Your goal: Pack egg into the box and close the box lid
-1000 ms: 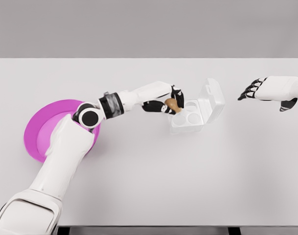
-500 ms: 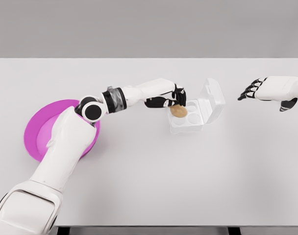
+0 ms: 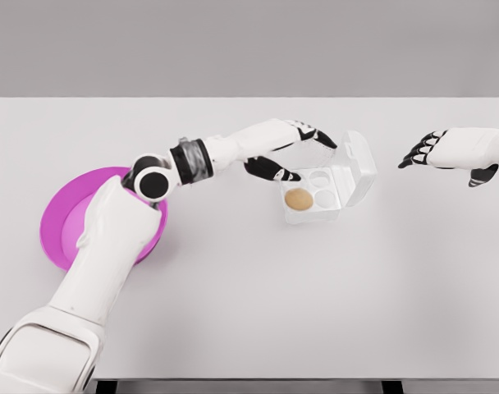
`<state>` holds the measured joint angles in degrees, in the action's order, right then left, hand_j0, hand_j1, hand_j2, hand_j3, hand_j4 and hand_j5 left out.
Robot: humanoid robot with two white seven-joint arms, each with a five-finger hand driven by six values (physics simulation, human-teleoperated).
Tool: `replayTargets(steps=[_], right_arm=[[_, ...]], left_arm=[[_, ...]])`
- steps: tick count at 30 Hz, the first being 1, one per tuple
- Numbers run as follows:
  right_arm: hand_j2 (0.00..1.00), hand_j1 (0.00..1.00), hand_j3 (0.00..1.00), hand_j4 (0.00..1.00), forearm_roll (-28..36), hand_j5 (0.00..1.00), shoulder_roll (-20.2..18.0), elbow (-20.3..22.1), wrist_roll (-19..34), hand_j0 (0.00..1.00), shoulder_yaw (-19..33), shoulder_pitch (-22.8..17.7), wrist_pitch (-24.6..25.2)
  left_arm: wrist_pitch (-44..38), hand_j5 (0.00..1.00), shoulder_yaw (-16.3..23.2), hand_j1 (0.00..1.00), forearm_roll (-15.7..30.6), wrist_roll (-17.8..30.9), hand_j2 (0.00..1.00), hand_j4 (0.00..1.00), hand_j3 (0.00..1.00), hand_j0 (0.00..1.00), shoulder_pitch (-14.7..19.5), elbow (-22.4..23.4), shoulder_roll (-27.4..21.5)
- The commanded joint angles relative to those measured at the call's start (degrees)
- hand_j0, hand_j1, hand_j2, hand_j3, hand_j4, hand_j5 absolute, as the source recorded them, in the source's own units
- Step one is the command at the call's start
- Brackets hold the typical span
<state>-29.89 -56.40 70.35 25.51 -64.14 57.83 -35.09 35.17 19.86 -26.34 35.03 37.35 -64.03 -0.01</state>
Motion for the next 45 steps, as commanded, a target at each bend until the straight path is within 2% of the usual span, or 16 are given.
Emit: replayTargets(steps=[1,2,3,7,9,11,14,15,17,20,23,26,28,31,45], right_arm=[[1.00,1.00,1.00,1.00,0.2,1.00,0.1,0.7,0.0,1.00,0.1,0.0,0.1],[1.00,1.00,1.00,1.00,0.2,1.00,0.0,0.8,0.0,1.00,0.1,0.0,0.1],[1.00,1.00,1.00,1.00,0.2,1.00,-0.1,0.8,0.0,1.00,0.1,0.0,0.1],[1.00,1.00,1.00,1.00,0.2,1.00,-0.1,0.8,0.0,1.00,1.3,-0.3,0.1],[1.00,1.00,1.00,1.00,0.2,1.00,0.0,0.8,0.0,1.00,2.4,-0.5,0.1],[1.00,1.00,1.00,1.00,0.2,1.00,-0.1,0.8,0.0,1.00,2.4,-0.5,0.1],[1.00,1.00,1.00,1.00,0.2,1.00,0.1,0.9,0.0,1.00,2.5,-0.5,0.1],[1.00,1.00,1.00,1.00,0.2,1.00,0.1,1.5,0.0,1.00,2.5,-0.5,0.1],[1.00,1.00,1.00,1.00,0.2,1.00,-0.1,2.9,-0.1,1.00,2.5,-0.4,0.1],[1.00,1.00,1.00,1.00,0.1,1.00,-0.2,3.3,-0.1,1.00,2.5,-0.4,0.1],[1.00,1.00,1.00,1.00,0.1,1.00,0.0,3.8,-0.1,1.00,2.4,-0.2,0.1],[1.00,1.00,1.00,1.00,0.1,1.00,0.0,4.2,-0.1,1.00,2.4,-0.1,0.1],[1.00,1.00,1.00,1.00,0.1,1.00,0.1,4.9,-0.1,1.00,2.4,0.1,0.1],[1.00,1.00,1.00,1.00,0.1,1.00,0.2,5.5,-0.1,1.00,2.4,0.1,0.1],[1.00,1.00,1.00,1.00,0.2,1.00,-0.1,10.1,-0.1,1.00,2.1,0.2,0.1]], left_arm=[[-0.2,1.00,-1.9,1.00,2.9,0.0,1.00,1.00,1.00,1.00,-0.3,-5.5,0.0],[-0.2,1.00,-2.0,1.00,4.6,0.0,1.00,1.00,1.00,1.00,-0.4,-6.7,0.0],[-0.2,1.00,-2.2,1.00,9.3,0.0,1.00,1.00,1.00,1.00,-0.3,-8.1,-0.4],[-0.2,1.00,-3.6,1.00,19.7,0.0,1.00,1.00,1.00,1.00,-0.4,-9.8,-9.8],[-0.2,1.00,-4.4,1.00,26.2,0.0,1.00,1.00,1.00,1.00,-3.0,-11.8,-13.8],[-0.2,1.00,-7.3,1.00,32.7,0.0,1.00,1.00,1.00,1.00,-5.8,-14.0,-17.8],[-0.2,1.00,-9.5,1.00,37.8,0.0,1.00,1.00,1.00,1.00,-9.4,-14.5,-21.1],[-0.2,1.00,-9.6,1.00,38.4,0.0,1.00,1.00,1.00,1.00,-10.0,-14.5,-21.8],[-0.2,1.00,-9.8,1.00,38.4,0.0,1.00,1.00,1.00,1.00,-14.1,-14.5,-23.3],[-0.2,1.00,-10.4,1.00,38.1,0.0,1.00,1.00,1.00,1.00,-18.1,-14.5,-24.6],[-0.2,1.00,-14.1,1.00,38.0,0.0,1.00,1.00,1.00,1.00,-20.3,-15.0,-25.7],[-0.2,1.00,-14.6,1.00,37.9,0.0,1.00,1.00,1.00,1.00,-20.4,-14.7,-26.4],[-0.2,1.00,-16.7,1.00,37.9,0.0,1.00,1.00,1.00,1.00,-20.7,-14.6,-26.7],[-0.2,1.00,-17.8,1.00,37.9,0.0,1.00,1.00,1.00,1.00,-22.1,-14.3,-29.3],[-0.2,1.00,-17.8,1.00,37.7,0.0,1.00,1.00,1.00,1.00,-22.1,-13.1,-31.0]])
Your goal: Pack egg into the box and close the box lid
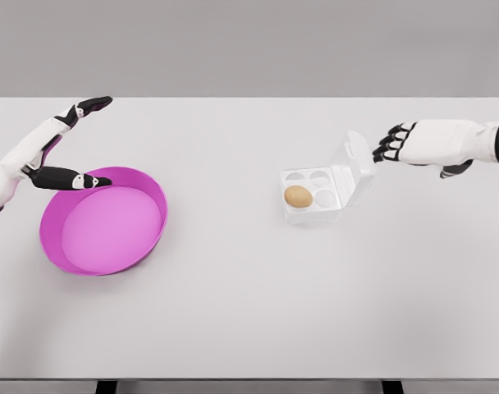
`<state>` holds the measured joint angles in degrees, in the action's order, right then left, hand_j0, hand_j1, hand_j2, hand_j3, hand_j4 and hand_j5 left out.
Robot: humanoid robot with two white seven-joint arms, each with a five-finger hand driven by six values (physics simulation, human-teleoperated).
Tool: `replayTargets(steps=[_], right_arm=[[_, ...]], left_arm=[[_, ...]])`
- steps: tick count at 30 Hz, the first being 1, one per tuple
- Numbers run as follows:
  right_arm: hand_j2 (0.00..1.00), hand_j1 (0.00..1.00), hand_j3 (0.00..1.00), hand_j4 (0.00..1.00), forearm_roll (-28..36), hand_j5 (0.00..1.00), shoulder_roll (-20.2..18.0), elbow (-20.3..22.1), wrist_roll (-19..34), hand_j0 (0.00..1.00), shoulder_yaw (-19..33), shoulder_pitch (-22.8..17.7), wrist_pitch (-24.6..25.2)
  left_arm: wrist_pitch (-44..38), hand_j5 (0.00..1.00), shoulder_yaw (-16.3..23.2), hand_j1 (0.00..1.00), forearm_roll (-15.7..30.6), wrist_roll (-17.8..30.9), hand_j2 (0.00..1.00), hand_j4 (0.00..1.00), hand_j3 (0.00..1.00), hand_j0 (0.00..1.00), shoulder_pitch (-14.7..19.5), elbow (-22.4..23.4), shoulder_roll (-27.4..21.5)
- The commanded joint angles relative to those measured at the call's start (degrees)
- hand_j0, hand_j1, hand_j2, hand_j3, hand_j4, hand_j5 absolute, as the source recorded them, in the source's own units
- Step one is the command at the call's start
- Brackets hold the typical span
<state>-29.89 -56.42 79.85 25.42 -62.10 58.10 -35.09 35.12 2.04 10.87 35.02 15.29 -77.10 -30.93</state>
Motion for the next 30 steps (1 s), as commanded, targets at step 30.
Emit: replayTargets(steps=[30], right_arm=[[1.00,1.00,1.00,1.00,0.0,1.00,4.3,6.4,1.6,1.00,-3.0,1.9,0.1]], left_arm=[[-0.1,1.00,0.1,1.00,0.5,0.0,1.00,1.00,1.00,1.00,0.0,0.0,0.0]])
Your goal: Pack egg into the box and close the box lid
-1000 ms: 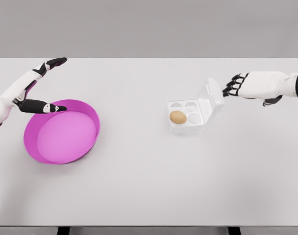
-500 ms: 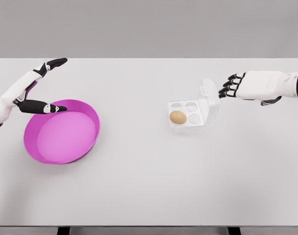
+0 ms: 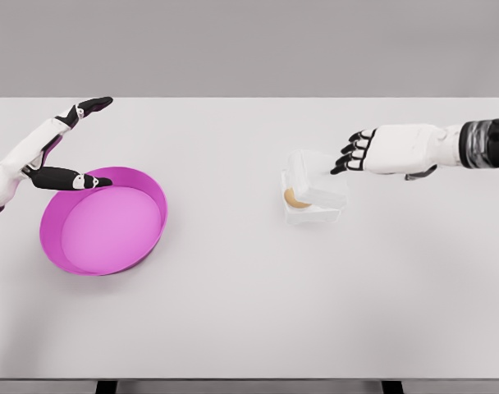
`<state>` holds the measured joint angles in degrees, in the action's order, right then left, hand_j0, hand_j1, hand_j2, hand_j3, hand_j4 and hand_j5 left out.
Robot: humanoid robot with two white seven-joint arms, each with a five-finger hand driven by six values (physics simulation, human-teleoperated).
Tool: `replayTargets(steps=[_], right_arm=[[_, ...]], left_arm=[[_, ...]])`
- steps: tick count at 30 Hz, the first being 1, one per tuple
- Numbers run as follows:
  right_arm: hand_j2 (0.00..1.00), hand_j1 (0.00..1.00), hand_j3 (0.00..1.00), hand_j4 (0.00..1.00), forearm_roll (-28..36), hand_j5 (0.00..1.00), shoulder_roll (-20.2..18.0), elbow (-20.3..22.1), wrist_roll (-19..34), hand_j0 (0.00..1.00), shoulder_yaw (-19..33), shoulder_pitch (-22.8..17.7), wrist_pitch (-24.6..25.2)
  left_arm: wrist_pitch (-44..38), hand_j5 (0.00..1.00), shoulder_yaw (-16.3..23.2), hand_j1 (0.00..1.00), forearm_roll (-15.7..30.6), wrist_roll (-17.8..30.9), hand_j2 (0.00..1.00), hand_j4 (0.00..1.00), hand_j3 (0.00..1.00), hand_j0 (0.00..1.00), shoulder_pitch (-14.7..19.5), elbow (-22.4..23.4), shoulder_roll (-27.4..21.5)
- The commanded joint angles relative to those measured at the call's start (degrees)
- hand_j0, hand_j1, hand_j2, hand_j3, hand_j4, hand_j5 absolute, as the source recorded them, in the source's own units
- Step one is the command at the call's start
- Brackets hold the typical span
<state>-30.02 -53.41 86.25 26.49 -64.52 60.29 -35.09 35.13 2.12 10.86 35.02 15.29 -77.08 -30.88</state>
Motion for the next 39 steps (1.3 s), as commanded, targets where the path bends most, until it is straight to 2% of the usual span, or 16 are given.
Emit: replayTargets(steps=[1,14,21,25,36,39], right_arm=[[1.00,1.00,1.00,1.00,0.2,1.00,1.2,0.0,0.6,1.00,-0.6,0.0,0.1],[1.00,1.00,1.00,1.00,0.3,1.00,-0.1,0.0,0.6,1.00,-0.2,0.8,0.1],[1.00,1.00,1.00,1.00,0.3,1.00,1.6,0.8,2.2,1.00,-0.5,0.9,0.1],[1.00,1.00,1.00,1.00,0.2,1.00,2.9,1.2,2.2,1.00,-2.7,0.9,0.1],[1.00,1.00,1.00,1.00,0.0,1.00,3.0,1.2,2.9,1.00,-3.8,1.0,0.1],[1.00,1.00,1.00,1.00,0.0,1.00,2.8,1.1,2.9,1.00,-3.3,4.0,0.1]], left_arm=[[-0.1,1.00,0.0,1.00,0.5,0.0,1.00,1.00,1.00,1.00,0.0,0.0,-0.1],[-0.1,1.00,0.0,1.00,0.5,0.0,1.00,1.00,1.00,1.00,-0.1,0.0,-0.1],[-0.1,1.00,0.1,1.00,0.4,0.0,1.00,1.00,1.00,1.00,-0.1,0.0,-0.1],[-0.1,1.00,0.1,1.00,0.4,0.0,1.00,1.00,1.00,1.00,-0.1,0.0,-0.1],[-0.1,1.00,0.1,1.00,-0.3,0.0,1.00,1.00,1.00,1.00,-0.1,0.0,0.0],[-0.1,1.00,0.1,1.00,-0.3,0.0,1.00,1.00,1.00,1.00,-0.1,0.0,0.0]])
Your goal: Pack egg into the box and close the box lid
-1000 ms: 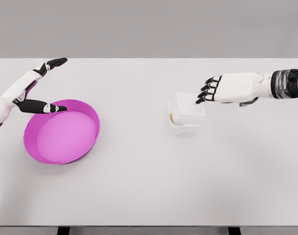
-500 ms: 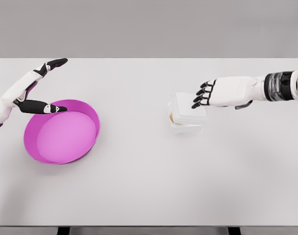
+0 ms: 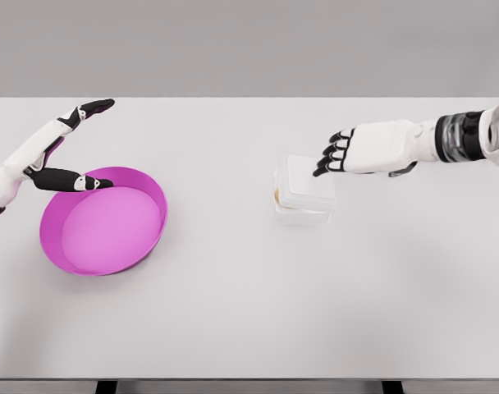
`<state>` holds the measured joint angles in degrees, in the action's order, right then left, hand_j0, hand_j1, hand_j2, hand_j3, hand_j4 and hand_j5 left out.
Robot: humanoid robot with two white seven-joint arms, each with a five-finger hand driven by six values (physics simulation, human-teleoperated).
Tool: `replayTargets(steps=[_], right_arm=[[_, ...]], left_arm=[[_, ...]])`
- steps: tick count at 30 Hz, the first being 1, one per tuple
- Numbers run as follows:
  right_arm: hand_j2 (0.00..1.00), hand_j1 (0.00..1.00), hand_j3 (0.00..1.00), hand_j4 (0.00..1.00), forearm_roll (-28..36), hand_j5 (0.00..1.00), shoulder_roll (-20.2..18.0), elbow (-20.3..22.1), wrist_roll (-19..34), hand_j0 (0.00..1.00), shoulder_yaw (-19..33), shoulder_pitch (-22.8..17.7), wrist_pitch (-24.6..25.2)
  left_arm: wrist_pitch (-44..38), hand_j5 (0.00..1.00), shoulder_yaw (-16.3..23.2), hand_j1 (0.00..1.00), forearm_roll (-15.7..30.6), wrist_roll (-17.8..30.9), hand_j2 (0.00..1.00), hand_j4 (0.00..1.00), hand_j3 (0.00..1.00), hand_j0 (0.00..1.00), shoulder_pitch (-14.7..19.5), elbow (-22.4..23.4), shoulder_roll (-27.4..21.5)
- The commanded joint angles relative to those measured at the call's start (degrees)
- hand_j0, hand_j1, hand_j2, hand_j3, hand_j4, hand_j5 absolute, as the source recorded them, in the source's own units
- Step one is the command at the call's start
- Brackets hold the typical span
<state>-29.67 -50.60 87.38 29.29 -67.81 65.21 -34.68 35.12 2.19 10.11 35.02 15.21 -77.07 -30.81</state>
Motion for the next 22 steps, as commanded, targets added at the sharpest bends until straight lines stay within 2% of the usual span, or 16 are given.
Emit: replayTargets(steps=[1,3,8,13,15,18,20,22], right_arm=[[1.00,1.00,1.00,1.00,-0.3,1.00,-0.1,-0.1,0.1,1.00,0.0,0.0,-0.3],[1.00,1.00,1.00,1.00,-0.2,1.00,-0.1,0.0,0.1,1.00,0.2,1.4,-0.3],[1.00,1.00,1.00,1.00,-0.2,1.00,1.7,0.1,0.2,1.00,-0.6,1.1,-0.3],[1.00,1.00,1.00,1.00,-0.2,1.00,1.9,0.0,0.2,1.00,-1.0,1.6,-0.3],[1.00,1.00,1.00,1.00,0.2,1.00,0.9,-2.2,0.1,1.00,0.9,2.2,-0.3],[1.00,1.00,1.00,1.00,1.1,1.00,-4.3,-6.9,-0.3,1.00,3.3,1.6,-0.3],[1.00,1.00,1.00,1.00,2.2,1.00,-4.8,-12.1,-0.3,1.00,3.2,0.3,-0.3],[1.00,1.00,1.00,1.00,2.2,1.00,-4.8,-12.9,-0.3,1.00,3.2,0.2,-0.3]], left_arm=[[-0.1,1.00,0.0,1.00,0.4,0.0,1.00,1.00,1.00,1.00,0.0,-0.1,0.0],[-0.1,1.00,0.0,1.00,0.4,0.0,1.00,1.00,1.00,1.00,0.0,0.0,0.0],[-0.1,1.00,0.0,1.00,0.4,0.0,1.00,1.00,1.00,1.00,0.0,0.0,-0.1],[-0.1,1.00,-0.1,1.00,0.4,0.0,1.00,1.00,1.00,1.00,0.0,0.0,-0.1],[-0.1,1.00,0.0,1.00,0.5,0.0,1.00,1.00,1.00,1.00,0.0,-0.1,-0.1],[-0.1,1.00,0.0,1.00,0.4,0.0,1.00,1.00,1.00,1.00,0.0,-0.1,-0.1],[-0.1,1.00,-0.1,1.00,0.4,0.0,1.00,1.00,1.00,1.00,0.0,-0.1,-0.1],[-0.1,1.00,0.0,1.00,0.4,0.0,1.00,1.00,1.00,1.00,0.0,-0.1,-0.1]])
